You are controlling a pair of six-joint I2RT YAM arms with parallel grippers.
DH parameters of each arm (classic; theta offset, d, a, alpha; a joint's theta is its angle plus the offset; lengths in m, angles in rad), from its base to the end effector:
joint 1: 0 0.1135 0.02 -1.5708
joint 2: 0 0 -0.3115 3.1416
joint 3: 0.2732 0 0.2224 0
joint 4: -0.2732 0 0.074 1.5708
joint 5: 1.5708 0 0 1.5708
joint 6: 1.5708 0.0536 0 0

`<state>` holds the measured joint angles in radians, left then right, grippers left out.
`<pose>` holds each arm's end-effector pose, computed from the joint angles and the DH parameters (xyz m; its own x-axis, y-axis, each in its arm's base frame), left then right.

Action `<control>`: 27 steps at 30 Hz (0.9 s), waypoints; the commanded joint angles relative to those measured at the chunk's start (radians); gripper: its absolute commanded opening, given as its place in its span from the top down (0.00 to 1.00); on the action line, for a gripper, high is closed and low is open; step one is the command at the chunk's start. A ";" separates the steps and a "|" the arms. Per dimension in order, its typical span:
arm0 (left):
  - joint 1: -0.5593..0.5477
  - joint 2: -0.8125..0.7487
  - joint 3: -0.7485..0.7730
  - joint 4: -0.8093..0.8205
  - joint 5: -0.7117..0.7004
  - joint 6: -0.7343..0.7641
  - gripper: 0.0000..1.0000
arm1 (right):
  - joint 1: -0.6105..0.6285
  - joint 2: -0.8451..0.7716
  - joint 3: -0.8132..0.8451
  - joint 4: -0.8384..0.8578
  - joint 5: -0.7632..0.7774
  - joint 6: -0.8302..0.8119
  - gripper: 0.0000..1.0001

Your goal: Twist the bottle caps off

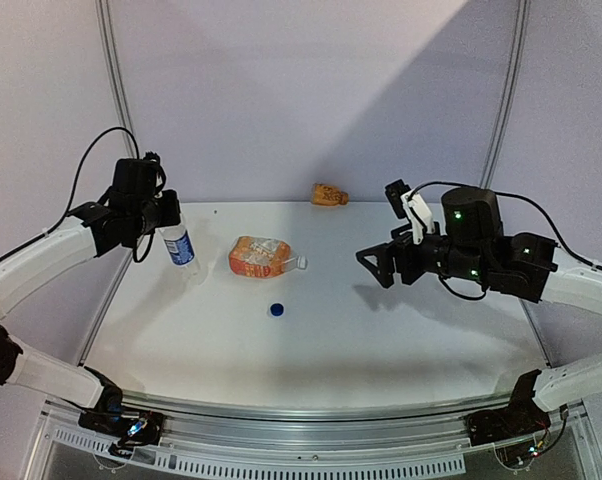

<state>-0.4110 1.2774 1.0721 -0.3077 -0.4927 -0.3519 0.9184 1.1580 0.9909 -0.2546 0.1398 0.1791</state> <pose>0.2461 -0.0796 0.3673 -0.4135 -0.1511 -0.8979 -0.1793 0.9803 -0.0824 0.1469 0.1799 0.3704 -0.3709 -0.1949 -0.9080 -0.6541 0.7489 0.1064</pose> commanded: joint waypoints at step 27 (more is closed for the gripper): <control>0.108 0.188 -0.055 0.229 -0.017 0.101 0.92 | 0.005 -0.061 -0.039 -0.015 0.041 0.039 0.01</control>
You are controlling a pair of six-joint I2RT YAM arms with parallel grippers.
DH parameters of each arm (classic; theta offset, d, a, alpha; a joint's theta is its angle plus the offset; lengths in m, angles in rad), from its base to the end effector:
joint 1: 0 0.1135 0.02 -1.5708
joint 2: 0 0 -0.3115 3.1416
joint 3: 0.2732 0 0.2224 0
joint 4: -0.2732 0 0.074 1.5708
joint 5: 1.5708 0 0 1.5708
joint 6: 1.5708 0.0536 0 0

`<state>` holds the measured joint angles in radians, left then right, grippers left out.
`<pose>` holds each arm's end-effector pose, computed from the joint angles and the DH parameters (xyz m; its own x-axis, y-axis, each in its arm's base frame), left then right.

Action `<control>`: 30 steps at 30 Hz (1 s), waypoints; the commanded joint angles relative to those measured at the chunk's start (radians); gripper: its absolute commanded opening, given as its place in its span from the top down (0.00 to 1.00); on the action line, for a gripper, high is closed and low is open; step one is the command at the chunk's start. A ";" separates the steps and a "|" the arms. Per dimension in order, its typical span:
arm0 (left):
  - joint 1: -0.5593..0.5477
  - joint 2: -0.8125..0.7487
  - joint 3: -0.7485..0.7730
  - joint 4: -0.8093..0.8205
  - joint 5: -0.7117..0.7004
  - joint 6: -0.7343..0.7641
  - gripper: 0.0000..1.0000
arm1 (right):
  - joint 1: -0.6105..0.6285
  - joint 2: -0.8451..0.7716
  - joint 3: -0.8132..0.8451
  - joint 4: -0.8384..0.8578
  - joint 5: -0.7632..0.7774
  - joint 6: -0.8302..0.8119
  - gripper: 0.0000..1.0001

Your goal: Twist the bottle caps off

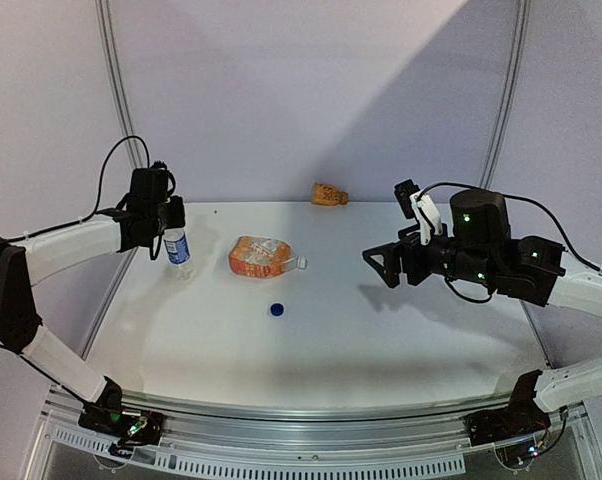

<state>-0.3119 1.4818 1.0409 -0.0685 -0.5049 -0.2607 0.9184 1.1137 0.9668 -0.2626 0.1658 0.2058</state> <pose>0.3098 -0.0726 0.3277 -0.4141 -0.1035 -0.9043 -0.2485 0.9686 0.0029 0.1403 0.1691 0.3705 -0.3780 -0.1628 -0.9114 -0.6278 0.7686 0.1231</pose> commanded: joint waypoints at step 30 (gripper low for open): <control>0.008 -0.141 -0.019 -0.111 -0.020 0.008 0.01 | 0.005 0.003 -0.001 0.007 -0.007 0.003 0.01</control>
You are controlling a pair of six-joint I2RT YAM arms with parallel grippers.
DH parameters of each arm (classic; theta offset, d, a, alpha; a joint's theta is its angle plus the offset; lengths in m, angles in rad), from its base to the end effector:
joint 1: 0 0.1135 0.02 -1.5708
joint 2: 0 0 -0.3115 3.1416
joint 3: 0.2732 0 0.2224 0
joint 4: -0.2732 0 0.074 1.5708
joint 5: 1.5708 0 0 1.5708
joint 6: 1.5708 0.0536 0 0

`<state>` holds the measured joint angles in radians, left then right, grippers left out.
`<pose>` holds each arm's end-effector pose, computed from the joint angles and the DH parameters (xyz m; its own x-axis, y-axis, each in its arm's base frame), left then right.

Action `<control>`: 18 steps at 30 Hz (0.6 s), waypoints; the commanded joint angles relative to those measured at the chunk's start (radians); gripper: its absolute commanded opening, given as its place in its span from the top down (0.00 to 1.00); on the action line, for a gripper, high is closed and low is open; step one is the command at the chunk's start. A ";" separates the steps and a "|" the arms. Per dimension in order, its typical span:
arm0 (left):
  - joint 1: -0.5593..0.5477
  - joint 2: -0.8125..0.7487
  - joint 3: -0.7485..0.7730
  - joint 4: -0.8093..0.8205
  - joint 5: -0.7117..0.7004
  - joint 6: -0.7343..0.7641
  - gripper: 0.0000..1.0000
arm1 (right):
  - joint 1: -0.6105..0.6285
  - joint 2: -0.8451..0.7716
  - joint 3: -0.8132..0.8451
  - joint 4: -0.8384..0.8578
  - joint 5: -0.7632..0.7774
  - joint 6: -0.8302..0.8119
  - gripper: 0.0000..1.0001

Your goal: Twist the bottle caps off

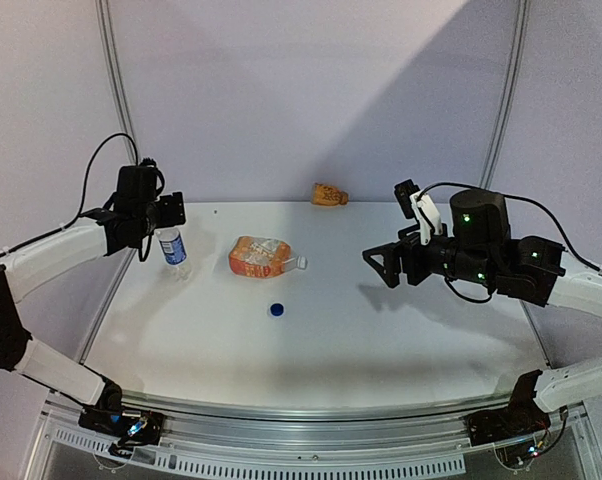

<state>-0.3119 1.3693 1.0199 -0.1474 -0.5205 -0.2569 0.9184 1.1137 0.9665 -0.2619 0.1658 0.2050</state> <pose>0.2798 -0.0622 0.3443 -0.4007 -0.1024 -0.9105 -0.2602 0.9655 0.0059 0.1403 0.1691 0.3705 -0.3773 -0.1631 -0.9116 -0.6282 0.7684 0.1225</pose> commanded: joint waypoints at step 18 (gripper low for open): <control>0.005 -0.195 0.316 -0.364 0.105 0.057 0.01 | 0.005 0.051 0.067 -0.035 -0.005 -0.001 0.01</control>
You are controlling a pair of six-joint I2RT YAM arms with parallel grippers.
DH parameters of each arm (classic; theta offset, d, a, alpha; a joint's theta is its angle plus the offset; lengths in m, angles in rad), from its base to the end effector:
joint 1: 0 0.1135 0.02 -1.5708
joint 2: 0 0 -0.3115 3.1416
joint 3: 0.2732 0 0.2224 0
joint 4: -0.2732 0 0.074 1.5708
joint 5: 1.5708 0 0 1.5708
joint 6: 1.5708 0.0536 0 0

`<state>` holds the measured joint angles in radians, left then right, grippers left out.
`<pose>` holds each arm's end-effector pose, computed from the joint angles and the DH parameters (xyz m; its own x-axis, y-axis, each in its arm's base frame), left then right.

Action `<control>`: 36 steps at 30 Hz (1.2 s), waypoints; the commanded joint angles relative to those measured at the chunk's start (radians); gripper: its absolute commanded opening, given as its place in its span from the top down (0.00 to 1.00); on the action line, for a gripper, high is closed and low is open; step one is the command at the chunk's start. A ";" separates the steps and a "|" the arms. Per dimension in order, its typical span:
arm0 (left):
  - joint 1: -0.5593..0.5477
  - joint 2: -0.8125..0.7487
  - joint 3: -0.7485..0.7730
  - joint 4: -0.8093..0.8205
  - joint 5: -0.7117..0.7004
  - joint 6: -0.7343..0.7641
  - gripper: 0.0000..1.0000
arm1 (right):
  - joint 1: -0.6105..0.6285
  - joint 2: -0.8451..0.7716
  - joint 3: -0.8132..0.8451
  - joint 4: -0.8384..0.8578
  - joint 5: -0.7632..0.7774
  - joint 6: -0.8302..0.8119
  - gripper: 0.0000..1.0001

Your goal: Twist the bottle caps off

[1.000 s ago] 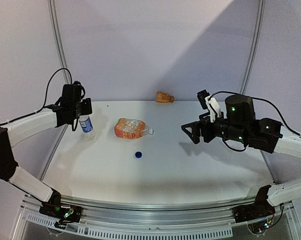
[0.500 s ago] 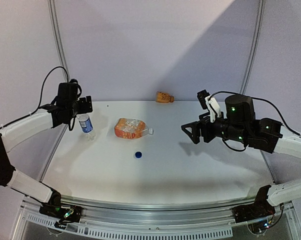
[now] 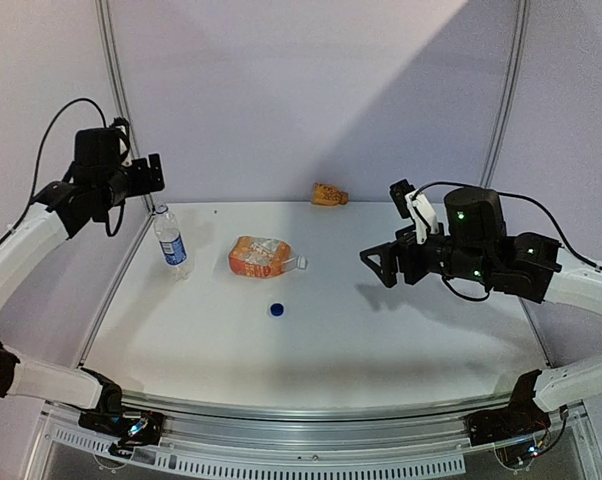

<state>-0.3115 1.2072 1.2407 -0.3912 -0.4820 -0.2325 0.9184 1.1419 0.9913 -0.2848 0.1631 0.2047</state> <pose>0.2313 -0.0484 0.4292 -0.2916 -0.1206 -0.9489 -0.2147 0.9750 -0.0579 0.1443 0.1745 0.3705 -0.3919 -0.1826 -0.9017 -0.6281 0.7692 0.1173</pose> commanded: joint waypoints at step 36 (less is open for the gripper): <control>-0.163 0.685 0.341 -0.197 0.426 -0.357 0.01 | 0.005 0.004 0.002 -0.067 0.108 0.155 0.01</control>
<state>-0.4797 1.8282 1.5585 -0.5629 -0.0383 -0.5961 0.9184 1.1793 1.0180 -0.3199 0.2367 0.3378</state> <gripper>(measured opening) 0.992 0.989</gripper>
